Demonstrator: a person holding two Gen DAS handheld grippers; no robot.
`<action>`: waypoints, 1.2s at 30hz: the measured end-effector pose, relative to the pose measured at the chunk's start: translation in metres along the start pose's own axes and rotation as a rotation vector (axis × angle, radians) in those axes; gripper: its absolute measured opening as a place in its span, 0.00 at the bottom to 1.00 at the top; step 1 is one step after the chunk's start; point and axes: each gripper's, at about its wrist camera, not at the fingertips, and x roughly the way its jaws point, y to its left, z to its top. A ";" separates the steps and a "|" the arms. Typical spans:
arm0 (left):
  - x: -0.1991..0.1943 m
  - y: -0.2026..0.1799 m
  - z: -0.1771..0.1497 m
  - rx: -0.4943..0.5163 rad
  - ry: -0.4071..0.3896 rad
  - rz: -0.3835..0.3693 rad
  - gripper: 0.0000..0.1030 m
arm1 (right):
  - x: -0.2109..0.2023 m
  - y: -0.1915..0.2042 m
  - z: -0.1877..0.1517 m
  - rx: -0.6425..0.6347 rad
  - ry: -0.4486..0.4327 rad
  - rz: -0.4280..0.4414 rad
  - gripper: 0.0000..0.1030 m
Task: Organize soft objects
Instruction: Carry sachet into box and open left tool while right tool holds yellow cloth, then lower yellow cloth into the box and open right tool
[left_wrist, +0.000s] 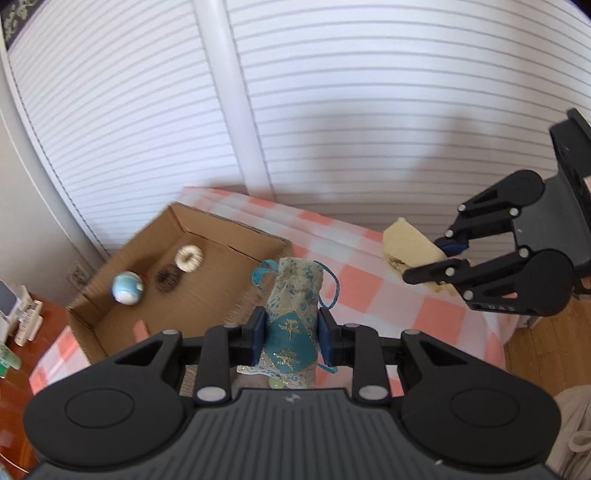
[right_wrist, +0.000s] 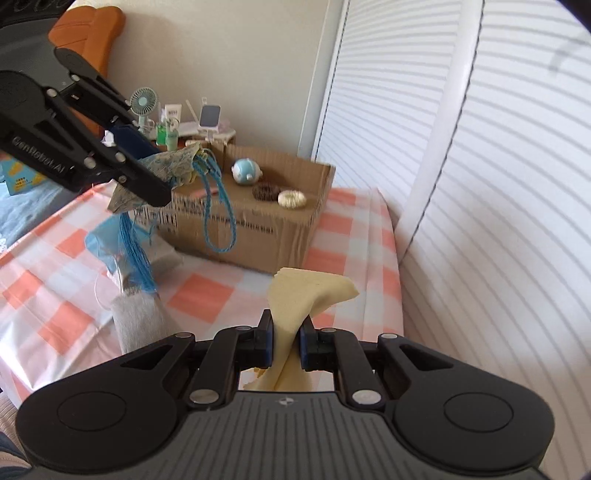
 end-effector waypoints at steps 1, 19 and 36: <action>-0.003 0.007 0.005 -0.002 -0.011 0.017 0.27 | -0.001 0.000 0.005 -0.010 -0.010 0.001 0.15; 0.042 0.095 0.025 -0.042 0.034 0.187 0.36 | 0.025 0.005 0.065 -0.088 -0.077 0.054 0.15; 0.005 0.071 -0.060 -0.288 0.044 0.354 0.94 | 0.055 0.012 0.098 -0.097 -0.075 0.075 0.15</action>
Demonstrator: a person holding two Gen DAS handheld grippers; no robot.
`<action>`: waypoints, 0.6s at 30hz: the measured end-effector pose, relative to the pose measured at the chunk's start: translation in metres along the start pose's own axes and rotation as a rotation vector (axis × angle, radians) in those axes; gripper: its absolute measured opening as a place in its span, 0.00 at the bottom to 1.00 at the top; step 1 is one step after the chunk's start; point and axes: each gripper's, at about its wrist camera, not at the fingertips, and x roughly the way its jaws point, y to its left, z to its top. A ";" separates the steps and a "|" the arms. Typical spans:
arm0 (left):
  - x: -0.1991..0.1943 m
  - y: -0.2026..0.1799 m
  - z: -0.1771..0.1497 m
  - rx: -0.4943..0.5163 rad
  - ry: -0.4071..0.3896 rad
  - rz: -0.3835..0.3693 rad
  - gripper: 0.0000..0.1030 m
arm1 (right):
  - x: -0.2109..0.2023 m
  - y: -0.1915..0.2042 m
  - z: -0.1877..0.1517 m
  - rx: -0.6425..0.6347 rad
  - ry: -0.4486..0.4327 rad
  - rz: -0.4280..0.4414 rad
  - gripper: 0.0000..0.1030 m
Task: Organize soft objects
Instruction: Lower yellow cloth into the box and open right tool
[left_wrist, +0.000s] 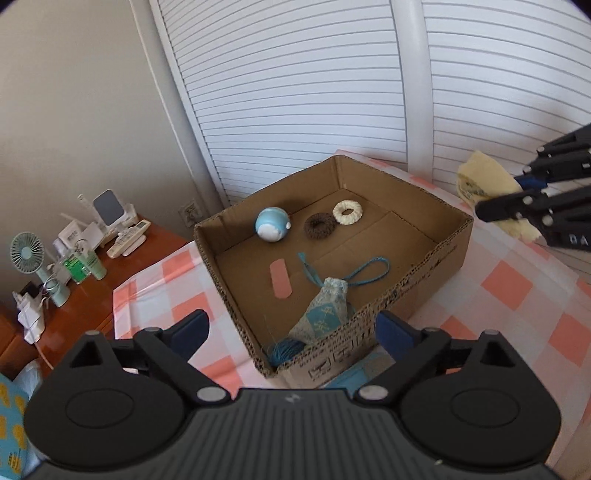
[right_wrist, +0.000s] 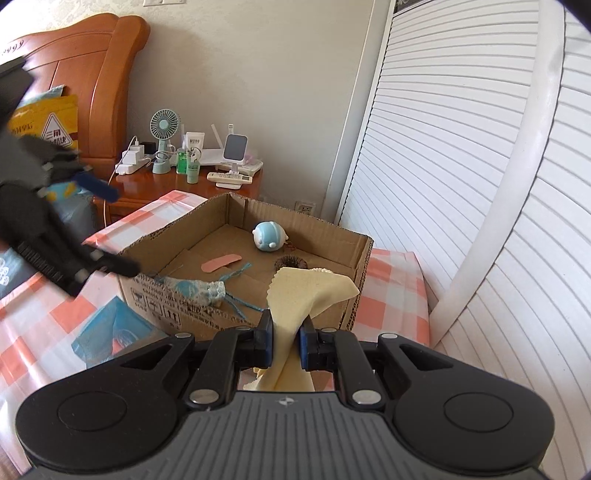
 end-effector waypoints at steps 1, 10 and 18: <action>-0.006 -0.001 -0.006 -0.011 -0.005 0.013 0.96 | 0.003 -0.002 0.003 0.008 0.001 0.003 0.15; -0.035 0.001 -0.046 -0.230 -0.050 0.063 0.96 | 0.031 -0.007 0.031 0.032 0.002 0.012 0.16; -0.037 -0.003 -0.063 -0.284 -0.018 0.068 0.97 | 0.069 -0.006 0.055 0.038 0.023 -0.013 0.64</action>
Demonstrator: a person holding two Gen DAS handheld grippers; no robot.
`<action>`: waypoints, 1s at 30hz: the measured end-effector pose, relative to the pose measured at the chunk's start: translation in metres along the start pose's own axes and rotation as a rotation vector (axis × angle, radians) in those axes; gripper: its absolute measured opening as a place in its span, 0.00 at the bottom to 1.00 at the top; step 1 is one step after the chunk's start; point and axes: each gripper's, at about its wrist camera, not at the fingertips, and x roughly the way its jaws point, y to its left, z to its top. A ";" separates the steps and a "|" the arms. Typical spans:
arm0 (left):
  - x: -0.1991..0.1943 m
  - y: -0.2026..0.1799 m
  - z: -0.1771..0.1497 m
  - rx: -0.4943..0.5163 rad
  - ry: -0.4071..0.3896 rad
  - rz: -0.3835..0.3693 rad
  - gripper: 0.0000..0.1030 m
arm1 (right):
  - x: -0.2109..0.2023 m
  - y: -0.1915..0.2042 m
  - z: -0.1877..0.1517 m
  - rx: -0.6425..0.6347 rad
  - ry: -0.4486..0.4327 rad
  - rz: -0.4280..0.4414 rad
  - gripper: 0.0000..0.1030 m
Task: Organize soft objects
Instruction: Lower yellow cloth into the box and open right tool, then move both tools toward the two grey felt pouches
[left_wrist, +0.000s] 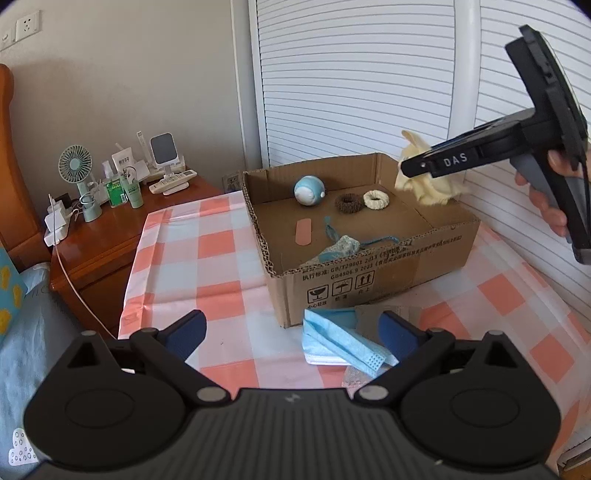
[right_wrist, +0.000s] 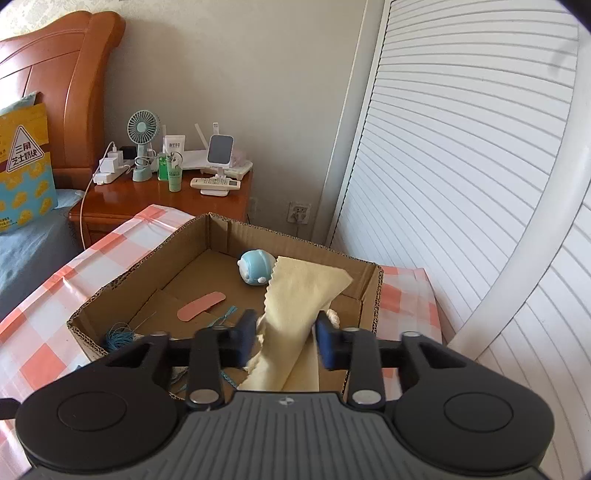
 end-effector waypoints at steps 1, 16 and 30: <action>0.000 0.000 -0.001 0.000 0.002 0.001 0.97 | 0.005 0.000 0.002 0.002 0.010 0.001 0.72; -0.015 0.004 -0.015 -0.027 0.007 0.007 0.97 | -0.019 0.022 -0.033 0.019 0.033 0.021 1.00; -0.022 0.004 -0.028 -0.038 0.019 -0.013 0.97 | -0.045 0.075 -0.121 0.013 0.121 0.075 1.00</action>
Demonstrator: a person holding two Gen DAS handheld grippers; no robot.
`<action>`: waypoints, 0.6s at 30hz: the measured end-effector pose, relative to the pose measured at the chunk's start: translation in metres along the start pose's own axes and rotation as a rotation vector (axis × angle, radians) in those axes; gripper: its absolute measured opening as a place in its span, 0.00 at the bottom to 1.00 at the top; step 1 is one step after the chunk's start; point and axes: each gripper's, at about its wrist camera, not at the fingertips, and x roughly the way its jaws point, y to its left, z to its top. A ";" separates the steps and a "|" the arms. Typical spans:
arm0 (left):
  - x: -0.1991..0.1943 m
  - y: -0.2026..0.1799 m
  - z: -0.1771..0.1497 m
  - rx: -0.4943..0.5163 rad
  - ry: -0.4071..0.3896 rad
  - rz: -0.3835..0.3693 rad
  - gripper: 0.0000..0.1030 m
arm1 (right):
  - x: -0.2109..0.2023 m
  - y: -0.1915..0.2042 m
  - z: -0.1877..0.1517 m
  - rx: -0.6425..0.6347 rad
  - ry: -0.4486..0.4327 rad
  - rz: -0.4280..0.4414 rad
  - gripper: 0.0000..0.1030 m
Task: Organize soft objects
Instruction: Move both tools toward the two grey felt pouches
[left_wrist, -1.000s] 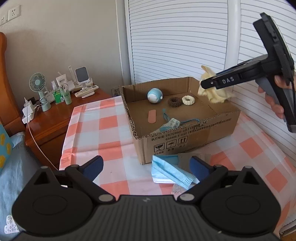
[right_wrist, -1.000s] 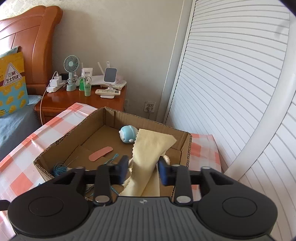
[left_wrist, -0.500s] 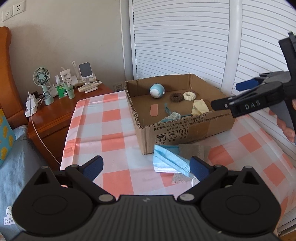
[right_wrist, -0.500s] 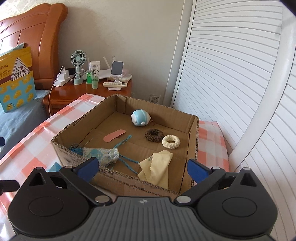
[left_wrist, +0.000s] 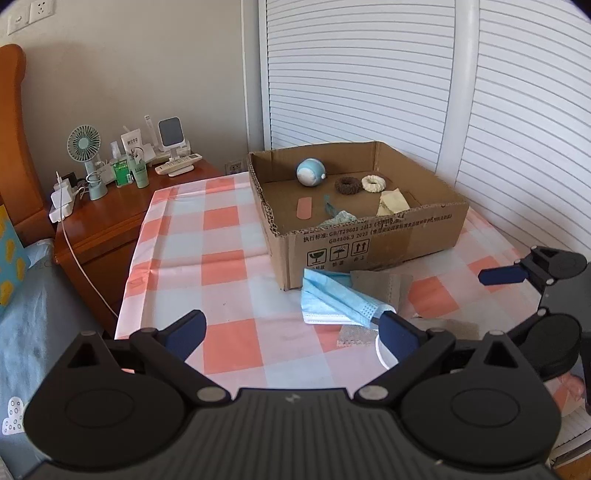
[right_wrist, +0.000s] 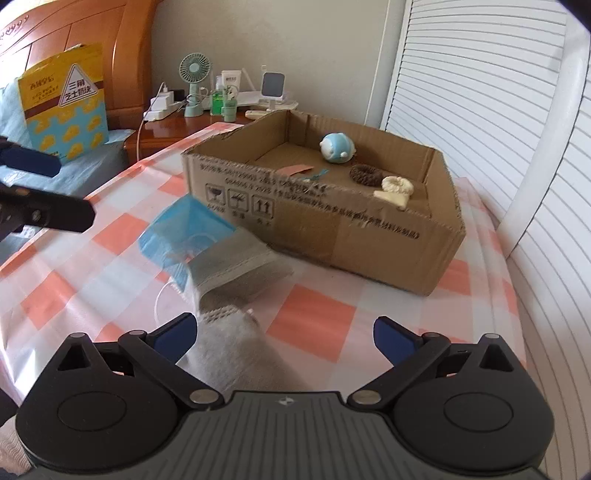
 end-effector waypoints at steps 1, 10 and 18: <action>0.000 -0.001 -0.001 0.002 0.002 -0.002 0.97 | 0.000 0.004 -0.005 -0.005 0.005 0.011 1.00; 0.007 -0.007 -0.003 0.012 0.021 -0.016 0.97 | 0.013 0.026 -0.030 -0.043 0.060 -0.017 1.00; 0.021 -0.012 0.000 0.020 0.051 -0.031 0.97 | 0.016 -0.003 -0.034 0.082 0.058 -0.045 1.00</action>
